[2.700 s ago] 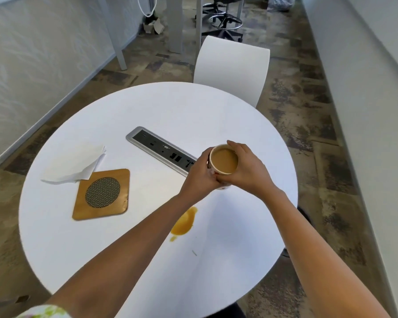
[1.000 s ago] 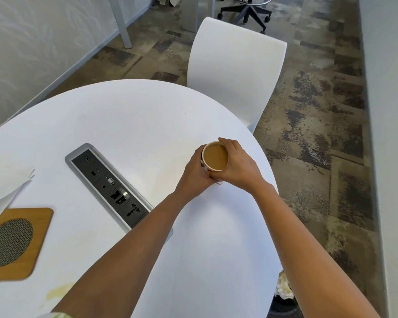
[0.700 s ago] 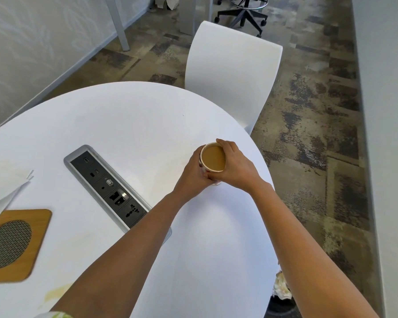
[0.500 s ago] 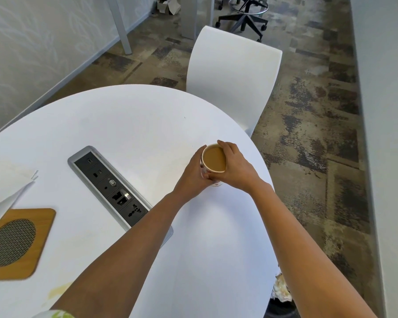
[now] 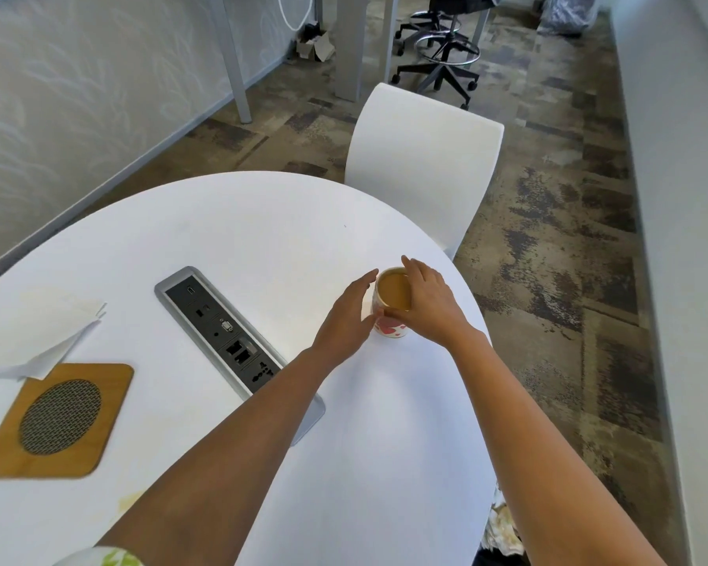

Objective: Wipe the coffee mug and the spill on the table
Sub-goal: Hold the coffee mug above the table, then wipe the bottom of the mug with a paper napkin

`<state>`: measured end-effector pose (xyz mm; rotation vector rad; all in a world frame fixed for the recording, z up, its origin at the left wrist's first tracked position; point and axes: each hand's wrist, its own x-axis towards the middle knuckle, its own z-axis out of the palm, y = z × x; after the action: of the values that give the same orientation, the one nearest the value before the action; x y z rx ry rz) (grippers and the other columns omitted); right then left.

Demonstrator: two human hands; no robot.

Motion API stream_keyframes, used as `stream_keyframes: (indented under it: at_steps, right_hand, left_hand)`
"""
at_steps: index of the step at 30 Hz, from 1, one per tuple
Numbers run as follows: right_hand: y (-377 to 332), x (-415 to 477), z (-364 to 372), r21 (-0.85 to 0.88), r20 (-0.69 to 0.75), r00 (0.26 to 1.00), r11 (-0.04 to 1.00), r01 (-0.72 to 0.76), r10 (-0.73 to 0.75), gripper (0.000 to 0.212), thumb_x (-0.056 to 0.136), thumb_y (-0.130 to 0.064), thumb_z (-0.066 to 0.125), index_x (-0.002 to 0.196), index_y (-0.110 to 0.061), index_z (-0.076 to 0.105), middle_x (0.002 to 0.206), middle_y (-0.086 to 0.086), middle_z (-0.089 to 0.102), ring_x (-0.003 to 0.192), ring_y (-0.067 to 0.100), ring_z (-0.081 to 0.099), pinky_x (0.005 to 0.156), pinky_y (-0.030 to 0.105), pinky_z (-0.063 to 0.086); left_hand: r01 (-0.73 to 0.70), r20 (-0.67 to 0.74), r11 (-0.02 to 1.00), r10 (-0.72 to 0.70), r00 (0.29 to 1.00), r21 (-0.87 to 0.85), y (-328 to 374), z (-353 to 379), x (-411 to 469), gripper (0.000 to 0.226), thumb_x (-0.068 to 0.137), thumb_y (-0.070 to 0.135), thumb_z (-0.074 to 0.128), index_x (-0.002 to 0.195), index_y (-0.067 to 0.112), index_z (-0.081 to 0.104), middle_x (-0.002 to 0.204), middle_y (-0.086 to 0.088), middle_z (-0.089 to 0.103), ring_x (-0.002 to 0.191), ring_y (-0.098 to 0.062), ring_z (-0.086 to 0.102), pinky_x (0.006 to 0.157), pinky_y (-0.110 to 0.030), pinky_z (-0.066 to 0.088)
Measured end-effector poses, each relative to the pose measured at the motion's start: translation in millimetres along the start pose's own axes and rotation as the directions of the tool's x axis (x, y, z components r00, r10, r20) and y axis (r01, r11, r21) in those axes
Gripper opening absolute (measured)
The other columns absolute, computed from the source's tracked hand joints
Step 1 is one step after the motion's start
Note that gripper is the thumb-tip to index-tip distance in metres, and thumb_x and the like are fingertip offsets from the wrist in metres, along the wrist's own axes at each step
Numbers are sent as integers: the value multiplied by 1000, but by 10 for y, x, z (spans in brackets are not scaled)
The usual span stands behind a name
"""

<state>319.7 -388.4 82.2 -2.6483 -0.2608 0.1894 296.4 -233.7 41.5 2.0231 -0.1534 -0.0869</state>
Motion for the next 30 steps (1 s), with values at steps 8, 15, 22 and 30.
stream_keyframes:
  at_steps: [8, 15, 22, 30]
  right_hand:
    - [-698, -123, 8, 64, -314, 944, 989, 132, -106, 47, 89, -37, 59, 130, -16, 49, 133, 3, 50, 125, 23, 41, 93, 33, 40]
    - [-1679, -181, 290, 171, -347, 920, 952, 253, -182, 27, 91, -31, 58, 114, -17, 56, 113, 0, 55, 109, 19, 50, 84, 27, 42]
    - [-2814, -124, 889, 233, -242, 948, 936, 262, -205, 24, 91, -31, 58, 109, -16, 59, 106, 1, 58, 102, 18, 52, 85, 25, 42]
    - [-3888, 18, 1723, 354, -99, 986, 921, 163, -136, 27, 89, -29, 61, 109, -11, 59, 99, 8, 61, 91, 22, 58, 83, 31, 45]
  left_hand:
    - [-88, -215, 993, 102, 971, 74, 17, -658, -345, 38, 89, 5, 53, 125, 15, 52, 125, 4, 56, 112, -12, 53, 98, -31, 43]
    - [-10, -422, 999, 26, 906, 41, -189, -1598, -797, 29, 90, 6, 51, 117, 17, 56, 113, 5, 61, 100, -10, 56, 89, -26, 45]
    - [107, -535, 993, -67, 842, 43, -684, -2678, -1321, 25, 90, 3, 50, 113, 9, 58, 112, -4, 62, 95, -15, 57, 85, -28, 47]
    - [310, -629, 949, -211, 748, 50, -1400, -3654, -1738, 25, 89, 4, 54, 113, 7, 58, 115, -9, 63, 101, -22, 59, 83, -26, 44]
